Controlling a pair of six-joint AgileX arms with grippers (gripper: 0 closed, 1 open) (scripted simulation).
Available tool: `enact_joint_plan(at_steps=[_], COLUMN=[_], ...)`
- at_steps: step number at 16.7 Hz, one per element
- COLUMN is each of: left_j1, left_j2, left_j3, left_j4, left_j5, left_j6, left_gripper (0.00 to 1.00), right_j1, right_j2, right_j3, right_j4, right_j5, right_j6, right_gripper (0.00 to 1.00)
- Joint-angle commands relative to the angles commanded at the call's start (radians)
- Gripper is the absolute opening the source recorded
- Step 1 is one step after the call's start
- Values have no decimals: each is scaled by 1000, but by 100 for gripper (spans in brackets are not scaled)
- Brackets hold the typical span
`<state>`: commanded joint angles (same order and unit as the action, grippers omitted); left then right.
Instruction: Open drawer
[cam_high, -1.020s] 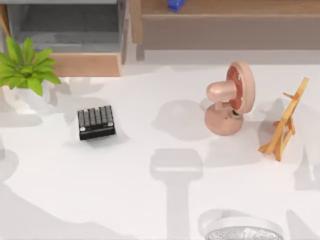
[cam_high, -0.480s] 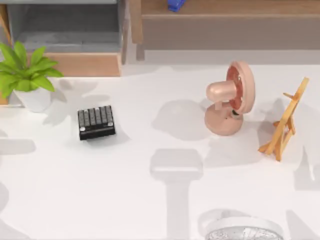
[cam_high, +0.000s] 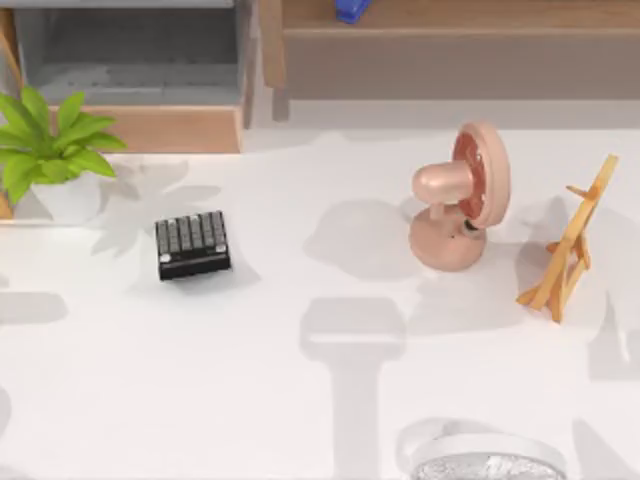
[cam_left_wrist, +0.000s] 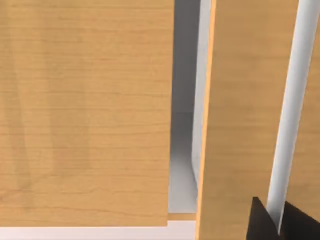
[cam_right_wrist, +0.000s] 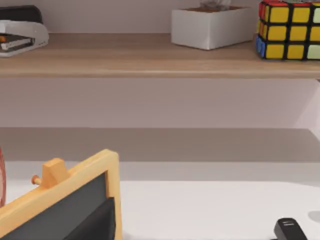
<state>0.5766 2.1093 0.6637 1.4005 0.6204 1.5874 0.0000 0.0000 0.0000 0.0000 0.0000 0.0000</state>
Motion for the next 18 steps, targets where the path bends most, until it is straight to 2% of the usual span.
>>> enact_joint_plan(at_steps=[6, 10, 18], left_j1=[99, 106, 106], left_j2=[-69, -73, -73], left_j3=[-167, -176, -176], left_j4=[98, 104, 104], left_j5=[97, 103, 103], left_j6=[8, 8, 8], left_gripper=[0, 0, 60], right_j1=[0, 0, 0], right_j2=[0, 0, 0], right_j3=[0, 0, 0], right_j4=[0, 0, 0], right_j5=[0, 0, 0], right_j6=[0, 0, 0], right_gripper=[100, 100, 100])
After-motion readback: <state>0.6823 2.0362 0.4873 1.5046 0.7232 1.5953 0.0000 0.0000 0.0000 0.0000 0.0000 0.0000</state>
